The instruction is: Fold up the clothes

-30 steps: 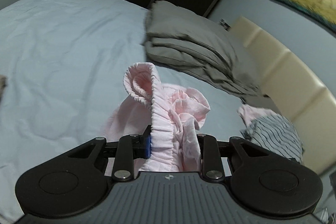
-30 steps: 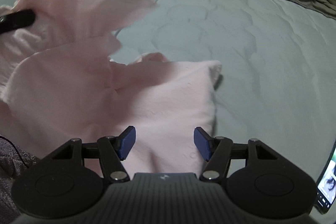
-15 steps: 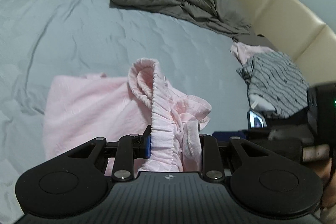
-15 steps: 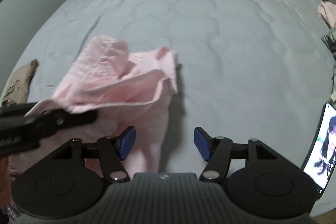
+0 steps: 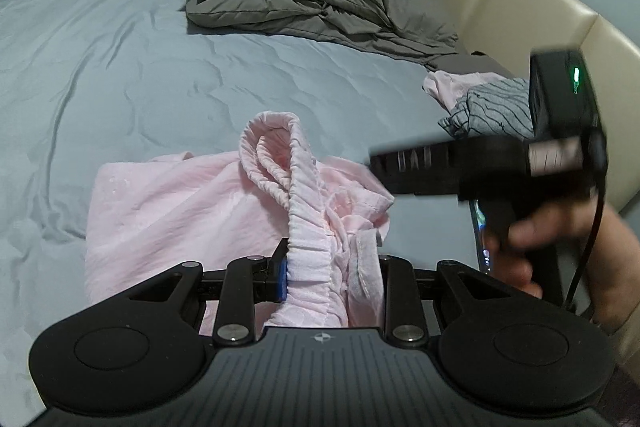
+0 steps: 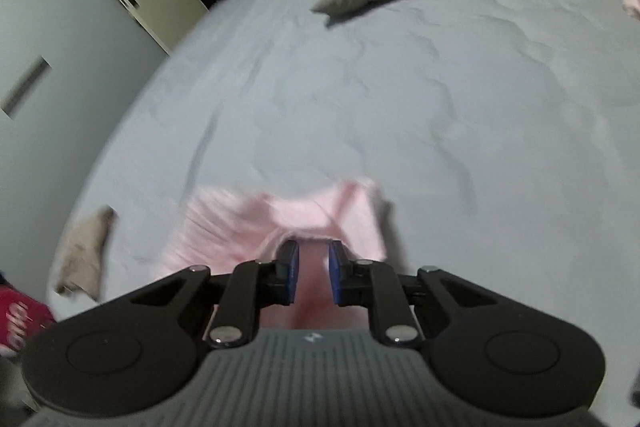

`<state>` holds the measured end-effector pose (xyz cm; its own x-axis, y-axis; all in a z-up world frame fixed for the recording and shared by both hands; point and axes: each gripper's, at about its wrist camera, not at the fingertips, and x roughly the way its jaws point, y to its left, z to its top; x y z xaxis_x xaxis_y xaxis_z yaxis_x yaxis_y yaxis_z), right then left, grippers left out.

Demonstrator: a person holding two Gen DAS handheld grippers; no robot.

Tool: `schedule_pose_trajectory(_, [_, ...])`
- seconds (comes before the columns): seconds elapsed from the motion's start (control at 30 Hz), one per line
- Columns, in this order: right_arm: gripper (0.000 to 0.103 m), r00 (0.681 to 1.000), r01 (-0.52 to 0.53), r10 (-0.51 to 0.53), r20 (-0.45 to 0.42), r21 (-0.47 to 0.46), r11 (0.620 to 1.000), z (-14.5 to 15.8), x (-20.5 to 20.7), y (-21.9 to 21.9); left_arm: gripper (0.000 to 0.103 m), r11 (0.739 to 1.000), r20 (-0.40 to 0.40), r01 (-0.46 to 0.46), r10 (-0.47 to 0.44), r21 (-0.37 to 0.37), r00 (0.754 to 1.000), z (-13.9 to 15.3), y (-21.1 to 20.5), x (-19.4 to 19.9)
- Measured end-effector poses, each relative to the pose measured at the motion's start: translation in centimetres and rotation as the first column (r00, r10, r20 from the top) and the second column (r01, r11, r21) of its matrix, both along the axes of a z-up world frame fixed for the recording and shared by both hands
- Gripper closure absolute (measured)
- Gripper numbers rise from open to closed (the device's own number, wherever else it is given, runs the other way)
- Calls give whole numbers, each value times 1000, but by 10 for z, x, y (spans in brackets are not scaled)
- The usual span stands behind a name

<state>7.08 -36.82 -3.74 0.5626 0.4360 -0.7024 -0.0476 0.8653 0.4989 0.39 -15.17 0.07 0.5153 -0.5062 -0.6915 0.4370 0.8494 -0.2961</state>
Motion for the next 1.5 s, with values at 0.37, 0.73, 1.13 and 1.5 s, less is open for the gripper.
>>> schedule_pose_trajectory(0.37, [71,997,49,-56,-60,-110,993,9,7,2,59,1000,-116,-17,19,19,993,-33,-38,10])
schedule_pose_trajectory(0.73, [42,999,40,-34,34,-202,979,42,-25,-2,35,991,-131,81,-95,-106,987,-21,-44,-2])
schedule_pose_trajectory(1.13, [31,998,44,-51,-38,-169,985,15,-38,-14,34,989,-53,-140,138,-40,989,-14,52,7])
schedule_pose_trajectory(1.5, [29,995,103,-104,-1,-60,993,2,-15,-19,34,943,-150,-321,306,-89,940,-46,119,84])
